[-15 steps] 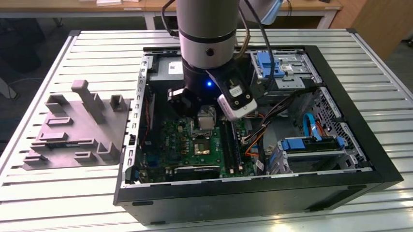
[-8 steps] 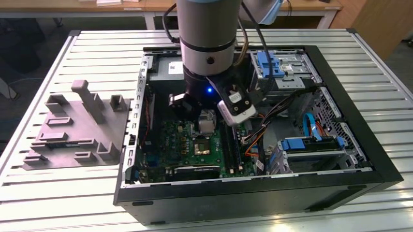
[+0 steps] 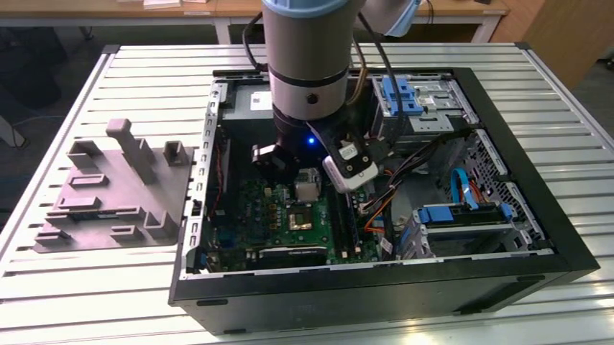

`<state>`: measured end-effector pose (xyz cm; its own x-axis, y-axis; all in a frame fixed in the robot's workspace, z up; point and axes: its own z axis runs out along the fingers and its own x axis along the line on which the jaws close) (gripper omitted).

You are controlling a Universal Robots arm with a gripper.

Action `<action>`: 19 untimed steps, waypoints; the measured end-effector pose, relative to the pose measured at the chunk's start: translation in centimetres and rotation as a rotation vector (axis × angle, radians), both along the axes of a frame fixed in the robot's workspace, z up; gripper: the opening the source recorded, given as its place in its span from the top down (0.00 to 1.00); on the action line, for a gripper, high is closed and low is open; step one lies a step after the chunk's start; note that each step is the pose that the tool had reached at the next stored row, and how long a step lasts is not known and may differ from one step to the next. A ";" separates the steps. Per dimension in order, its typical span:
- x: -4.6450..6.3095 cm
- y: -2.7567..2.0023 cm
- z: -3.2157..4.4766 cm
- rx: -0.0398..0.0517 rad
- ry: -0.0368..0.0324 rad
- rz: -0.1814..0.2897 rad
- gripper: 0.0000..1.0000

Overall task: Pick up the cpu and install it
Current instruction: 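Place the cpu into insertion slot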

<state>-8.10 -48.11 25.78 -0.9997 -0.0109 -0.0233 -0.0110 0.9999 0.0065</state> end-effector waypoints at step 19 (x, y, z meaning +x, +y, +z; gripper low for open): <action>-0.3 -0.33 -2.94 -0.0228 0.0014 0.007 0.53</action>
